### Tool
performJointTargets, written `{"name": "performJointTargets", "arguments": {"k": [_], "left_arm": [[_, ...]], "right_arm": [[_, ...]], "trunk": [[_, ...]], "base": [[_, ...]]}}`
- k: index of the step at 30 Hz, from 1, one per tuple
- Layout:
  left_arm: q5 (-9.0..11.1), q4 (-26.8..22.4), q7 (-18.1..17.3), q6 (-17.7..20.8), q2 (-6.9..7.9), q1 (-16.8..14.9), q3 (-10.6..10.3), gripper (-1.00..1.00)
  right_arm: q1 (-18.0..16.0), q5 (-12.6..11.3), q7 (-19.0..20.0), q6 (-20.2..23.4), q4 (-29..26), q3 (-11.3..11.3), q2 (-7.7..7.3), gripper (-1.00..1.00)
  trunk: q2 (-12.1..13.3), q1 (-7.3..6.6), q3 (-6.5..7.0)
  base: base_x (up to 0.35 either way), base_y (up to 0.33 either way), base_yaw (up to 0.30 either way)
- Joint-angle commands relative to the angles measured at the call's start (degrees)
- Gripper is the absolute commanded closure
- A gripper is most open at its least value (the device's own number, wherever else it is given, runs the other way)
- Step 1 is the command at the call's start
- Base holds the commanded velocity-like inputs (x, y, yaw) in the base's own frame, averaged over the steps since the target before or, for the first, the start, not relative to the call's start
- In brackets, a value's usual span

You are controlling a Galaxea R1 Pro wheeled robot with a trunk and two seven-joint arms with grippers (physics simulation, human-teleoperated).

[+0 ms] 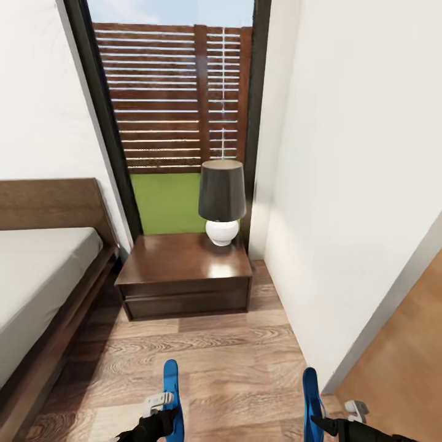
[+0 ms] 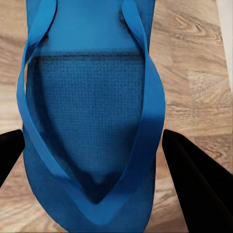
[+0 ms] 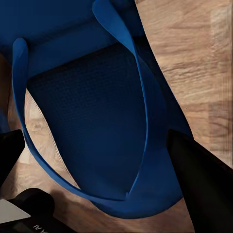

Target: In the bedroom, move the book from the bed onto either nightstand, and place the two sandals side by side next to the bed.

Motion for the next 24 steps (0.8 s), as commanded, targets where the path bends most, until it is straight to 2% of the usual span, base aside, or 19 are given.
{"name": "performJointTargets", "arguments": {"k": [1, 7, 13, 24], "left_arm": [[0.5, 0.1, -0.1, -0.3, 0.02, 0.0, -0.5, 1.0], [0.5, 0.1, 0.0, -0.3, 0.01, 0.0, -0.5, 1.0], [0.5, 0.1, -0.1, -0.3, 0.04, 0.0, -0.5, 1.0], [0.5, 0.1, 0.0, -0.3, 0.1, 0.0, -0.4, 1.0]], "right_arm": [[0.0, 0.4, 0.2, 0.2, 0.0, -0.6, 0.01, 1.0], [0.0, 0.5, 0.2, 0.2, 0.0, -0.6, 0.01, 1.0], [0.0, 0.5, 0.2, 0.2, 0.0, -0.6, 0.01, 1.0], [0.0, 0.5, 0.2, 0.2, 0.0, -0.6, 0.01, 1.0]], "trunk": [[0.0, 0.02, -0.05], [0.0, 0.02, -0.05], [0.0, 0.02, -0.05], [0.0, 0.02, -0.05]], "base": [[0.291, -0.143, 0.065], [0.285, -0.148, 0.147], [0.254, -0.159, 0.256], [0.034, -0.019, 0.289]]}}
